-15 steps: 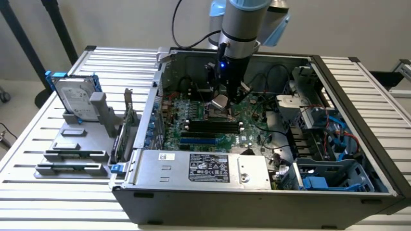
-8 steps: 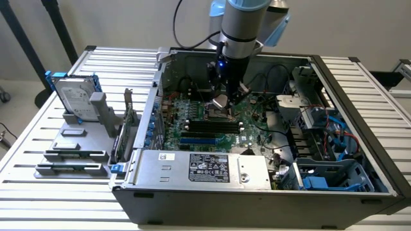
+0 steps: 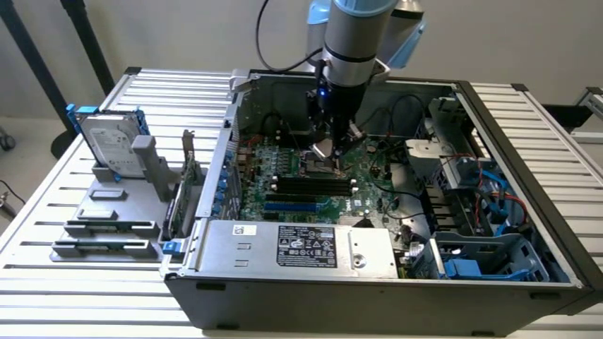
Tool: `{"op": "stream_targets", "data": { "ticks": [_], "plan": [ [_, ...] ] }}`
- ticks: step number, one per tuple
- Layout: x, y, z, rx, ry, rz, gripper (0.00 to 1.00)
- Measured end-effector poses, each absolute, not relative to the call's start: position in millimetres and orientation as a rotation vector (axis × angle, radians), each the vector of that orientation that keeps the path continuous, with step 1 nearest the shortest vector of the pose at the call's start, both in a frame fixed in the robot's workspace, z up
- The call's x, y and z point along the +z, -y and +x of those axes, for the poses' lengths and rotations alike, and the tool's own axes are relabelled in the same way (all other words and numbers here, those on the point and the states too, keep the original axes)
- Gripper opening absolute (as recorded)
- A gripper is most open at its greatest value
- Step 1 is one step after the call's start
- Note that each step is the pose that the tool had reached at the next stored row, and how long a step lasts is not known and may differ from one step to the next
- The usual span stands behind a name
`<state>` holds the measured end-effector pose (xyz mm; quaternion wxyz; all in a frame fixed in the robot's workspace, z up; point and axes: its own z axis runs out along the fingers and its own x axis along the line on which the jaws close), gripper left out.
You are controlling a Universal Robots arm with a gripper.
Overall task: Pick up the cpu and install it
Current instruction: 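Place the cpu into insertion slot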
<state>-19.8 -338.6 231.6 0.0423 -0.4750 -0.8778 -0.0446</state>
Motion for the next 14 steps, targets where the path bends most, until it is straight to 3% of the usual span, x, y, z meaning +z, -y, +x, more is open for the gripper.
{"op": "stream_targets", "data": {
  "ticks": [14],
  "plan": [
    [227.7, 338.6, -19.9, -0.14, 2.509, -1.737, 0.55]
  ]
}}
